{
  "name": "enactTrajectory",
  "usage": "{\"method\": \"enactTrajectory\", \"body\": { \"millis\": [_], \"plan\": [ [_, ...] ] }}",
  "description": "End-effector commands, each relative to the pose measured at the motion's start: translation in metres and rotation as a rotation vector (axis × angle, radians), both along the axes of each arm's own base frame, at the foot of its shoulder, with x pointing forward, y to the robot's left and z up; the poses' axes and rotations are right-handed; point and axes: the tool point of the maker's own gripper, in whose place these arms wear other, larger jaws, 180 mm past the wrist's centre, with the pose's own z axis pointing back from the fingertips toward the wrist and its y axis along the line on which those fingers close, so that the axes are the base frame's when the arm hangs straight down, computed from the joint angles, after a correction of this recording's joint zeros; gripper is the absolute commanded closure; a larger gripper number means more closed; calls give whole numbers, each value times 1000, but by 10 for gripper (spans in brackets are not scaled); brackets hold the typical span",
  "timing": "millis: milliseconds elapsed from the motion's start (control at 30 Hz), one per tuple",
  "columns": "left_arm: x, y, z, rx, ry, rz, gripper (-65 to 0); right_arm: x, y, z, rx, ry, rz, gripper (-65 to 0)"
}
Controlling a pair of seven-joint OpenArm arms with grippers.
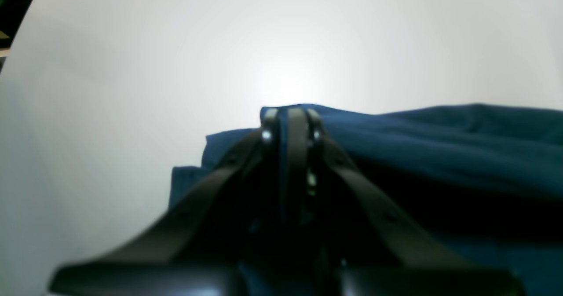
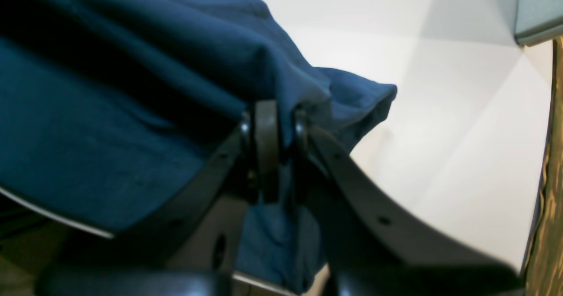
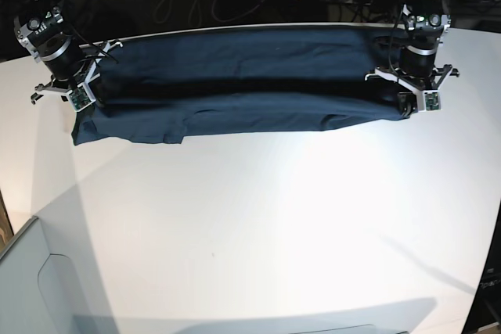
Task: Fold the T-shirt properly
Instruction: 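Lay the strip flat and drag both ends toward the robot, then shift the left gripper along the strip end and regrasp it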
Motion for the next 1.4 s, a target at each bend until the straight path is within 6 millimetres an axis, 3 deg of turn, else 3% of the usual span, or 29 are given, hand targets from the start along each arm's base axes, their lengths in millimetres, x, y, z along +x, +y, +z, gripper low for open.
{"method": "enactTrajectory", "body": {
  "millis": [0,100,267,433,567,700,833,933,1167,1367],
  "plan": [
    [4,0,12,7,-43,-6,0,4,2,9,4,-34,17,-5],
    [4,0,12,7,-42,-7,-4,4,3,9,6,-35,19,-5],
    [6,-4,23,17,-67,-15,-122,5,3,10,7,-38,18,-5],
    [-3,-13,34,17,-83,-38,-124,6,3,10,8,-39,20,-5],
    [-16,-16,30,8,-60,-33,-124,6,4,10,9,-38,19,-5],
    [-15,-12,30,19,-58,-27,-139,6,4,10,9,-38,19,-5],
    [0,-11,37,18,-92,-25,-262,6,4,10,9,-37,20,-5],
    [13,-3,30,11,-98,1,-334,6,4,9,9,-36,20,-5],
    [25,30,8,-47,-96,149,-335,5,4,8,6,-31,18,-5],
    [22,29,-16,-126,-54,180,-335,4,3,8,6,-29,18,-5]
  ]
}}
